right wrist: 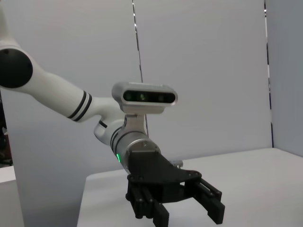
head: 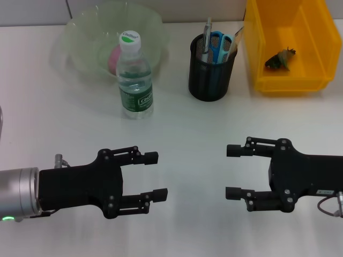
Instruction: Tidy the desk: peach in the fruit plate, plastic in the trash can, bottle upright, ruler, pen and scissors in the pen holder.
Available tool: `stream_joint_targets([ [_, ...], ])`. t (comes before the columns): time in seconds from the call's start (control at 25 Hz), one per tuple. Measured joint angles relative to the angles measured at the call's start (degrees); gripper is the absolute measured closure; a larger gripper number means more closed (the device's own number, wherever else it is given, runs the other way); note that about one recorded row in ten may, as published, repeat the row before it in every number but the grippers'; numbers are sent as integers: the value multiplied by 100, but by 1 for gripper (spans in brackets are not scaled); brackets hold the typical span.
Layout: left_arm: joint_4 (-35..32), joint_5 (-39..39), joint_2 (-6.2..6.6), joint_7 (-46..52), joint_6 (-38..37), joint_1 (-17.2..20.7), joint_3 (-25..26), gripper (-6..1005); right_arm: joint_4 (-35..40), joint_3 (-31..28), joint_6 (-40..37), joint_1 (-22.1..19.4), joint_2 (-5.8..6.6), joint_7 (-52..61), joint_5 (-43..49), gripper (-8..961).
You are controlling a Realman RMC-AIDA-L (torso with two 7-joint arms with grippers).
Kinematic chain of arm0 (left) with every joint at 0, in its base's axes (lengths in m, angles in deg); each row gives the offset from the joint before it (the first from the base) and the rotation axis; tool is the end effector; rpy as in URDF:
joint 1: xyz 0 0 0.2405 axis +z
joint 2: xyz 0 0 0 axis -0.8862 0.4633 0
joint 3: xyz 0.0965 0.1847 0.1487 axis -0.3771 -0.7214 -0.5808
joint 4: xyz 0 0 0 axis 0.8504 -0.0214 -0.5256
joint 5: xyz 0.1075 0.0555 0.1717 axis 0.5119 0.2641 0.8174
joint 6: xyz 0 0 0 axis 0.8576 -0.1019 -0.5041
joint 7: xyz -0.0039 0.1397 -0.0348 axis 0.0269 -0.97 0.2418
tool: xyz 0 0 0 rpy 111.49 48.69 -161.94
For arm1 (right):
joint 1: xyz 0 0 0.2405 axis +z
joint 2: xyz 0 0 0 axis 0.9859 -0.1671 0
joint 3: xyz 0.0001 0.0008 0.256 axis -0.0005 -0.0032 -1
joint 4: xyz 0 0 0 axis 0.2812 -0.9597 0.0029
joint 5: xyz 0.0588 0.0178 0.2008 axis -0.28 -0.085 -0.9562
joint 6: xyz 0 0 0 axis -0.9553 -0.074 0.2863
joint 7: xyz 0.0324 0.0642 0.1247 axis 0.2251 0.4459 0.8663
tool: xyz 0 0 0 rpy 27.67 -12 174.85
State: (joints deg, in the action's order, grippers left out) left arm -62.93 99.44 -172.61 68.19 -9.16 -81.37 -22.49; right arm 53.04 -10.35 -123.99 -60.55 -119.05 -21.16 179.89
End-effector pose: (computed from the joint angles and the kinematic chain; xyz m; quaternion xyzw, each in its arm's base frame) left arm -0.2698 0.2493 -0.0346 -0.9425 -0.1137 -0.3105 0.0481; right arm 0.2634 0.2534 -0.0170 -0.9435 0.0656 0.3199 0.0565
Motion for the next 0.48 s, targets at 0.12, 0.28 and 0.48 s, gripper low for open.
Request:
stream_joint_targets([
  [0.12,-2,2,0,0,9,1,5,274,-32,1,62,42,-9,4,40,200],
  [0.28,-4,2,0,0,14,14,5,274,-40,1,196,52,-12,6,45,200],
  [0.48,-45,2,0,0,30,16,5,274,-64,0,272,54,-27,6,46,200],
])
